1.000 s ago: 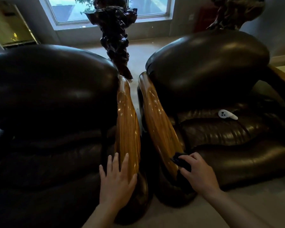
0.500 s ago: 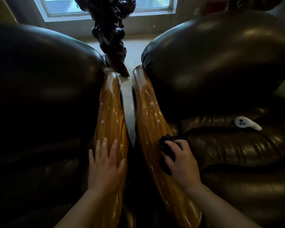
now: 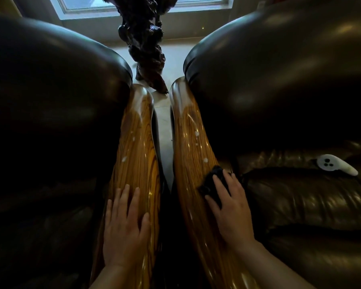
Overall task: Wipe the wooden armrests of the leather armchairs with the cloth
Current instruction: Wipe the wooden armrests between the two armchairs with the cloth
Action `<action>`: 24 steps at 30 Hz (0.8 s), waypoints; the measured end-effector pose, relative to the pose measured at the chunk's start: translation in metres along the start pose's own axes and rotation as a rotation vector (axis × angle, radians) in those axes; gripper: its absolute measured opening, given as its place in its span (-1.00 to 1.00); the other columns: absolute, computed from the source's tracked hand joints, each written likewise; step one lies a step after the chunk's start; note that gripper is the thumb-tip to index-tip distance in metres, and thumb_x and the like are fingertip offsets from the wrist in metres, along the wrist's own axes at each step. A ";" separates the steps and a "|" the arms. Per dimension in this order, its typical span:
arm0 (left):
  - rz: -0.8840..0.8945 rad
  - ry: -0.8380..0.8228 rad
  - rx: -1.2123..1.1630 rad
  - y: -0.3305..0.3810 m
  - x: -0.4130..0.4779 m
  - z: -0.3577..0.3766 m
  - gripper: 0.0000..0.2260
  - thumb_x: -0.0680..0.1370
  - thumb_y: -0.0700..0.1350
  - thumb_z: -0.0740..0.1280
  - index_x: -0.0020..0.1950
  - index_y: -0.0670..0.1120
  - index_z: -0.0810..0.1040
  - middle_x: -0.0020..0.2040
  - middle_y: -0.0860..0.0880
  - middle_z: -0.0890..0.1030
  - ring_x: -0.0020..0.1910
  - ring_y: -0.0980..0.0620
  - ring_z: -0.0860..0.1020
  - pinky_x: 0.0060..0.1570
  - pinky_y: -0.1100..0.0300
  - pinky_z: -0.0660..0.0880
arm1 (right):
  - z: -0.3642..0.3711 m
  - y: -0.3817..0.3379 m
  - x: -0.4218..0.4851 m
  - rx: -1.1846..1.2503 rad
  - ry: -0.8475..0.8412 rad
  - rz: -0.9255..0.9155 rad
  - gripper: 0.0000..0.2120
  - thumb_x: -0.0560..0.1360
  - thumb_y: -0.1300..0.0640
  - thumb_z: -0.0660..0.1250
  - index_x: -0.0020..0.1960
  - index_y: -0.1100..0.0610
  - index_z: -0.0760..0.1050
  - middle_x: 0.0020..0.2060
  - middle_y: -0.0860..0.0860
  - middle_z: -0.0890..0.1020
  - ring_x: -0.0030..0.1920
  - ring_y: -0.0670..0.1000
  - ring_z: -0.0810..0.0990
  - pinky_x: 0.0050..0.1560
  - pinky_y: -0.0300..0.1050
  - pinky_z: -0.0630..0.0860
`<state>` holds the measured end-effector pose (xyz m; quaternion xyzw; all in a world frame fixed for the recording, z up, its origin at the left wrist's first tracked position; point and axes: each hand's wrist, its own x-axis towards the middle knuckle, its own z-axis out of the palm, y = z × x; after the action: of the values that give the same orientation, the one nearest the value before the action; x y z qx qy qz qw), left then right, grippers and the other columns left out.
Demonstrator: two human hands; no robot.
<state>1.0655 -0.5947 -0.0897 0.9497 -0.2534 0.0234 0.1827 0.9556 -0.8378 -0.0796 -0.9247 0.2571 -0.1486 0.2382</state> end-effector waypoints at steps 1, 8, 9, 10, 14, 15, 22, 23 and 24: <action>0.001 0.002 0.003 0.000 0.001 0.000 -0.42 0.58 0.14 0.06 0.58 0.02 0.10 0.60 -0.03 0.09 0.59 0.02 -0.03 0.54 0.00 -0.13 | 0.002 -0.004 0.010 0.035 0.029 0.042 -0.46 0.58 -0.08 0.24 0.53 0.02 0.28 0.55 0.02 0.23 0.58 0.07 0.08 0.50 0.19 0.22; -0.020 0.003 -0.014 0.007 0.007 -0.006 -0.43 0.55 0.19 0.07 0.50 -0.04 0.22 0.52 -0.10 0.22 0.55 -0.11 0.12 0.50 -0.16 0.07 | 0.009 -0.015 0.015 -0.118 0.008 -0.073 -0.49 0.60 -0.06 0.21 0.52 0.04 0.29 0.53 0.04 0.31 0.58 0.08 0.10 0.54 0.15 0.12; -0.046 0.003 -0.044 0.009 0.012 -0.009 -0.47 0.56 0.19 0.09 0.44 -0.06 0.26 0.47 -0.10 0.25 0.51 -0.15 0.19 0.44 -0.22 0.21 | 0.009 -0.013 0.004 -0.130 0.007 -0.108 -0.49 0.59 -0.05 0.23 0.50 0.05 0.32 0.50 0.05 0.35 0.57 0.08 0.13 0.53 0.17 0.15; -0.072 0.007 -0.075 0.011 0.019 -0.011 -0.52 0.57 0.18 0.13 0.39 -0.06 0.28 0.44 -0.10 0.26 0.47 -0.17 0.24 0.36 -0.25 0.32 | 0.009 -0.009 -0.004 -0.136 0.006 -0.140 -0.50 0.58 -0.04 0.24 0.49 0.06 0.33 0.49 0.06 0.37 0.56 0.08 0.15 0.52 0.19 0.18; -0.069 0.042 -0.085 0.014 0.027 -0.006 -0.53 0.55 0.04 0.32 0.40 -0.07 0.29 0.45 -0.11 0.24 0.48 -0.17 0.25 0.32 -0.27 0.37 | 0.008 -0.002 0.002 -0.123 0.015 -0.121 -0.49 0.58 -0.06 0.21 0.49 0.07 0.33 0.49 0.06 0.36 0.56 0.07 0.15 0.52 0.13 0.17; -0.061 0.060 -0.085 0.013 0.027 -0.004 -0.53 0.54 0.02 0.33 0.40 -0.07 0.30 0.45 -0.10 0.25 0.48 -0.16 0.25 0.32 -0.28 0.36 | 0.007 -0.006 0.012 -0.114 0.024 -0.080 -0.48 0.59 -0.07 0.21 0.50 0.06 0.31 0.51 0.06 0.33 0.57 0.07 0.13 0.53 0.09 0.13; -0.059 0.088 -0.087 0.011 0.028 -0.006 -0.51 0.55 0.12 0.10 0.42 -0.09 0.34 0.47 -0.11 0.29 0.50 -0.11 0.22 0.39 -0.25 0.29 | 0.013 -0.023 0.023 -0.136 -0.018 -0.160 -0.50 0.59 -0.05 0.23 0.50 0.04 0.32 0.53 0.03 0.31 0.58 0.05 0.12 0.53 0.15 0.14; -0.052 0.085 -0.072 0.012 0.029 -0.006 -0.49 0.55 0.12 0.08 0.43 -0.09 0.34 0.48 -0.12 0.29 0.50 -0.11 0.21 0.43 -0.23 0.24 | 0.012 -0.018 0.013 -0.138 -0.035 -0.205 -0.48 0.57 -0.05 0.25 0.50 0.03 0.31 0.53 0.02 0.31 0.58 0.04 0.11 0.52 0.17 0.19; -0.052 0.079 -0.058 0.012 0.029 -0.006 -0.48 0.55 0.13 0.07 0.44 -0.10 0.33 0.49 -0.13 0.29 0.51 -0.10 0.19 0.46 -0.20 0.18 | 0.011 -0.013 0.006 -0.146 -0.057 -0.245 -0.47 0.56 -0.06 0.25 0.51 0.02 0.30 0.53 0.02 0.30 0.58 0.03 0.10 0.51 0.18 0.22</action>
<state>1.0853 -0.6159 -0.0761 0.9485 -0.2220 0.0487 0.2207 0.9699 -0.8276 -0.0813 -0.9679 0.1456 -0.1309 0.1577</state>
